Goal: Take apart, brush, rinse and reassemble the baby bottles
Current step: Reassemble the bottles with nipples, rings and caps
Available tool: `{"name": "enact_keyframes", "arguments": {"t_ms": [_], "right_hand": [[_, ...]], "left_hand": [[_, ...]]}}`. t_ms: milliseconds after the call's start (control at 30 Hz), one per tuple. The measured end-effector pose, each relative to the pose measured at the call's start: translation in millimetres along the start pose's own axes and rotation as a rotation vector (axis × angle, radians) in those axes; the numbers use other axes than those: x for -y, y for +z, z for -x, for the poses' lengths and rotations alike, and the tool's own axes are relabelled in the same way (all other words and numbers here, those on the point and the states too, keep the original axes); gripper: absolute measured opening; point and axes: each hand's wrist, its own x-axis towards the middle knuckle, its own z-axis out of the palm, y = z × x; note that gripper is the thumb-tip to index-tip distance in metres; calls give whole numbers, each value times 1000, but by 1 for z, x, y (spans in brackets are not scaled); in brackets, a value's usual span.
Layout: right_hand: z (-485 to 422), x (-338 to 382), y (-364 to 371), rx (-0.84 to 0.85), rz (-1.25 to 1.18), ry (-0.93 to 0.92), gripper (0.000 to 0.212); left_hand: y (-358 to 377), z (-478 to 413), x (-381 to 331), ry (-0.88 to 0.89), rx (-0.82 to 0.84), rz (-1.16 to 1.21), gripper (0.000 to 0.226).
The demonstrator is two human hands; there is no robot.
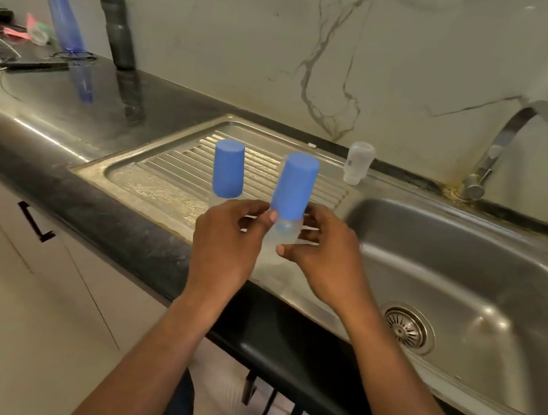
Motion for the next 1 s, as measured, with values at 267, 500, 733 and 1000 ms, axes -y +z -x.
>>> {"name": "enact_keyframes", "arguments": {"t_ms": [267, 500, 733, 1000], "right_hand": [[-7, -3, 30, 8, 70, 16, 66], [-6, -2, 34, 22, 100, 19, 69], [-2, -10, 23, 78, 171, 56, 84], [-9, -21, -16, -19, 145, 105, 64]], "left_hand": [[-9, 0, 15, -51, -8, -62, 24], [-12, 2, 18, -66, -13, -87, 26], [-10, 19, 17, -121, -86, -104, 33], [7, 44, -19, 272, -17, -105, 16]]}}
